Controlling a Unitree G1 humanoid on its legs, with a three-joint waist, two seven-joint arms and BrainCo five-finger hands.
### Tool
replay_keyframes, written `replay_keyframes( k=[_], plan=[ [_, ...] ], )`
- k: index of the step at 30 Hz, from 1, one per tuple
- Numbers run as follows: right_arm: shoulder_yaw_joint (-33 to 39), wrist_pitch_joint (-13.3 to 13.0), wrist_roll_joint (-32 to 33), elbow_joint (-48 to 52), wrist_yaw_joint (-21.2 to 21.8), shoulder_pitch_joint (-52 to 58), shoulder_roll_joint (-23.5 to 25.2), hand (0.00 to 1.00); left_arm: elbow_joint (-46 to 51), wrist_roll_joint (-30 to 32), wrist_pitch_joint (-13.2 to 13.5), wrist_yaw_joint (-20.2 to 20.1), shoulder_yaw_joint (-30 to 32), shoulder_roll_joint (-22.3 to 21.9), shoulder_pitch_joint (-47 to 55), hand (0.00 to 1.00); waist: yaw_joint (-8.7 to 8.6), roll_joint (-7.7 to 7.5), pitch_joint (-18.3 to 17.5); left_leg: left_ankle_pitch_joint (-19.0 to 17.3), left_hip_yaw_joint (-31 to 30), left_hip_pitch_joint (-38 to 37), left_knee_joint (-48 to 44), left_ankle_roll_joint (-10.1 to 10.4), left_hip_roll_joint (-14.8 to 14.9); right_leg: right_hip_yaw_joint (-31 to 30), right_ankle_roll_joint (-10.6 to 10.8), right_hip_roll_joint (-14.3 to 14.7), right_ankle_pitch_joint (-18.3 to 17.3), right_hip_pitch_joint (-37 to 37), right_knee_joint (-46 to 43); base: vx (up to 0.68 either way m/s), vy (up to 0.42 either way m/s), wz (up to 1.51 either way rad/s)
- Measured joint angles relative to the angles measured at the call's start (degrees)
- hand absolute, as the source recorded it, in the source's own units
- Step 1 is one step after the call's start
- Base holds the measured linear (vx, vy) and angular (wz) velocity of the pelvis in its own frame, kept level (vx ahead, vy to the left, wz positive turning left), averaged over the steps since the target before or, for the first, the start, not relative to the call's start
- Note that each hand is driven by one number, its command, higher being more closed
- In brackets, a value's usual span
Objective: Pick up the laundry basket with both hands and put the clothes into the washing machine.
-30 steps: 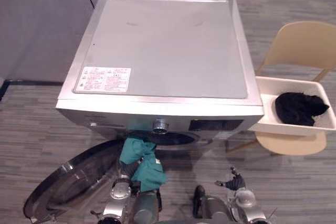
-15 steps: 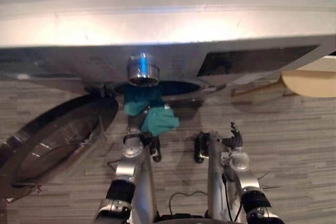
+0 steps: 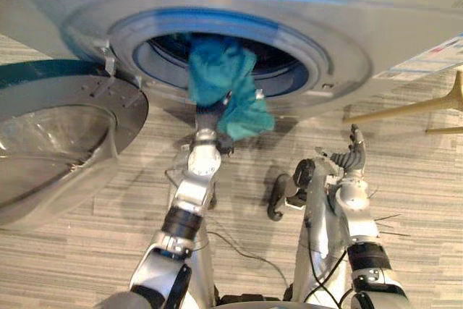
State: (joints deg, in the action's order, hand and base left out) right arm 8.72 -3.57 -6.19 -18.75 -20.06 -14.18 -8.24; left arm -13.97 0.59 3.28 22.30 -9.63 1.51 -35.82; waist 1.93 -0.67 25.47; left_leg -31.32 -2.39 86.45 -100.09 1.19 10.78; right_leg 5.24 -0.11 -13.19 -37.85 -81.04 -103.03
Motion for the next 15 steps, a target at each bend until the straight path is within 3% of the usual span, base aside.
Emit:
replay_keyframes(
  k=[4, 11, 12, 15],
  plan=[
    [0.5, -0.6, 0.1, 0.4, 0.0, -1.3, 1.0, 0.00, -0.4, 2.5, -1.0, 2.3, -0.7, 6.1, -14.2, 1.00, -1.65, -2.22, 0.0, 0.5, -1.0, 3.1, -1.2, 0.6, 0.0, 0.6, -0.4, 0.0, 0.2, -2.6, -1.3, 0.00, -0.055, 0.00],
    [0.0, -2.4, 0.0, 0.5, 0.2, -2.1, 1.5, 0.00, -9.2, 11.4, -2.7, 4.5, -4.4, 11.7, -37.4, 1.00, -3.15, -2.57, -0.1, 1.1, -1.9, 5.7, -1.4, 0.2, -1.1, 1.8, -0.4, -0.6, 0.2, -3.4, -1.1, 0.04, -0.025, 0.05],
    [-0.3, -2.5, 0.0, 0.4, 0.3, -2.3, 1.6, 0.00, -9.5, 12.1, -2.9, 4.4, -5.0, 12.2, -38.7, 0.00, -3.51, -2.58, -0.1, 1.1, -2.0, 6.0, -1.3, 0.2, -1.1, 2.1, -0.4, -0.7, 0.2, -3.5, -0.9, 0.05, -0.003, 0.05],
    [-0.9, -2.9, 0.0, 0.4, 0.6, -2.6, 2.2, 0.00, -13.1, 18.1, -4.4, 4.1, -6.2, 13.3, -41.5, 0.00, -4.27, -3.64, -0.7, 1.3, -2.0, 7.2, -0.6, 0.5, -1.7, 2.3, -0.4, -0.9, 0.2, -4.6, -0.3, 0.04, -0.010, 0.07]
  ],
)
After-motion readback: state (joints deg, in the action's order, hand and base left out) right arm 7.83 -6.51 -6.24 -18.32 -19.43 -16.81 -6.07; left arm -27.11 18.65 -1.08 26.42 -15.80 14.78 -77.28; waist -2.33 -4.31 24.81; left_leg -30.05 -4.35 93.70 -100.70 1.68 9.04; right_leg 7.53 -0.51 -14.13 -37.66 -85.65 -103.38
